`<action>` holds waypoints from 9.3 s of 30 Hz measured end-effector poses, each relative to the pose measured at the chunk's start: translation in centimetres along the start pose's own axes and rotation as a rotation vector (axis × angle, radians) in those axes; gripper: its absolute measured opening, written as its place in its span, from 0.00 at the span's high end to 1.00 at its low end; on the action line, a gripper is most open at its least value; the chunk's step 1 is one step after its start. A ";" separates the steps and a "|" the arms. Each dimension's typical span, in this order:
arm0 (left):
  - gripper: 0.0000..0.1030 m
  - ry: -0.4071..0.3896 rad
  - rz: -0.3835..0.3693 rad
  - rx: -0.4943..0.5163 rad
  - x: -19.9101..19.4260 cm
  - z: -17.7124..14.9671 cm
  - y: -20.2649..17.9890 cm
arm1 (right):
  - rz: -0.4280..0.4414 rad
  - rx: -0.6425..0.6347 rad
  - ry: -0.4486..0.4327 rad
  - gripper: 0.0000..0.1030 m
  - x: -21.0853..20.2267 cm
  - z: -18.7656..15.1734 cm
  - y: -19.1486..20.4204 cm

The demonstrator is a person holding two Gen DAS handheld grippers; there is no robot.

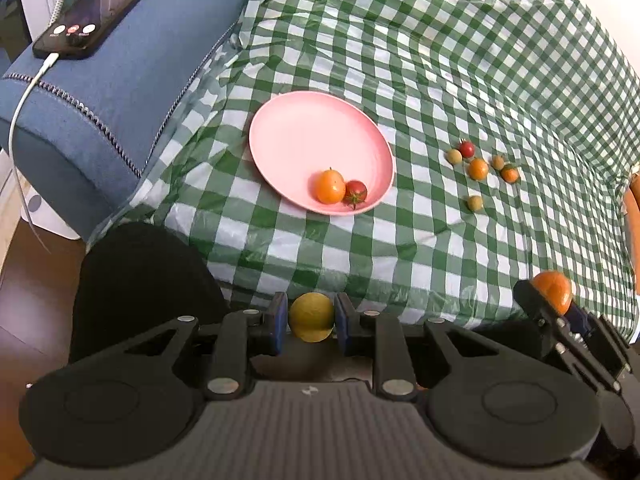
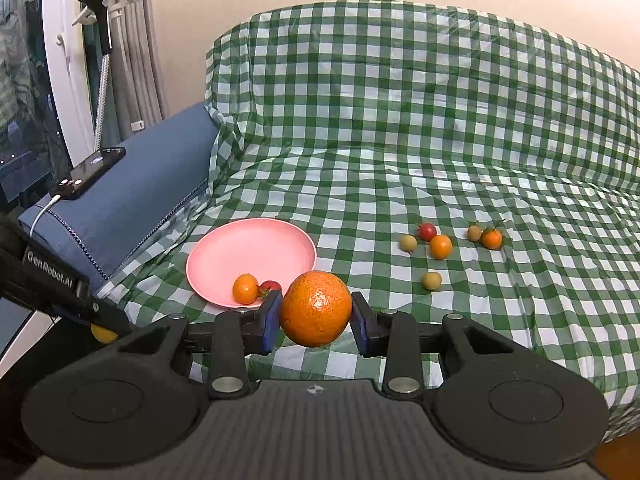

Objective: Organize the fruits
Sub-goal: 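Carry the mandarin and yellow tomato to the pink plate and release both, then withdraw both tools from the plate, then reach the right tool to the leafy mandarin while the left tool reaches a yellow tomato, then close the right gripper on the mandarin while the left grips the yellow tomato, then carry the mandarin and yellow tomato over the pink plate and open both grippers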

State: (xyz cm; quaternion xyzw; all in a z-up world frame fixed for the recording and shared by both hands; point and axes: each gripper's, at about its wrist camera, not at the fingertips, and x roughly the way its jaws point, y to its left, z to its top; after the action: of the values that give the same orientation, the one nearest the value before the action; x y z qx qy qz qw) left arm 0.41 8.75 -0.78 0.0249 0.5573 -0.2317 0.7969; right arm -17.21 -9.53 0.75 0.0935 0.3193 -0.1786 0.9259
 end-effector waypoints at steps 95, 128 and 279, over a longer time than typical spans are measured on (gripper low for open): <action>0.00 -0.212 0.333 0.137 -1.5 -4.8 -1.7 | -0.067 -0.145 -0.128 0.01 -1.9 -0.7 7.9; 0.00 -0.185 0.355 0.127 -0.5 -4.6 -1.5 | -0.050 -0.123 -0.082 0.01 -0.8 -1.7 7.3; 0.71 -0.122 -0.013 0.011 -3.7 -3.5 -1.3 | 0.037 -0.054 -0.142 0.62 -3.0 0.2 -0.3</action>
State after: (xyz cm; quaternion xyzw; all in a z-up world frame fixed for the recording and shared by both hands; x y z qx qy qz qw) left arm -4.15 9.89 1.51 0.0114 0.5065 -0.2410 0.8278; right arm -19.39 -9.07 2.77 0.0615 0.2557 -0.1590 0.9516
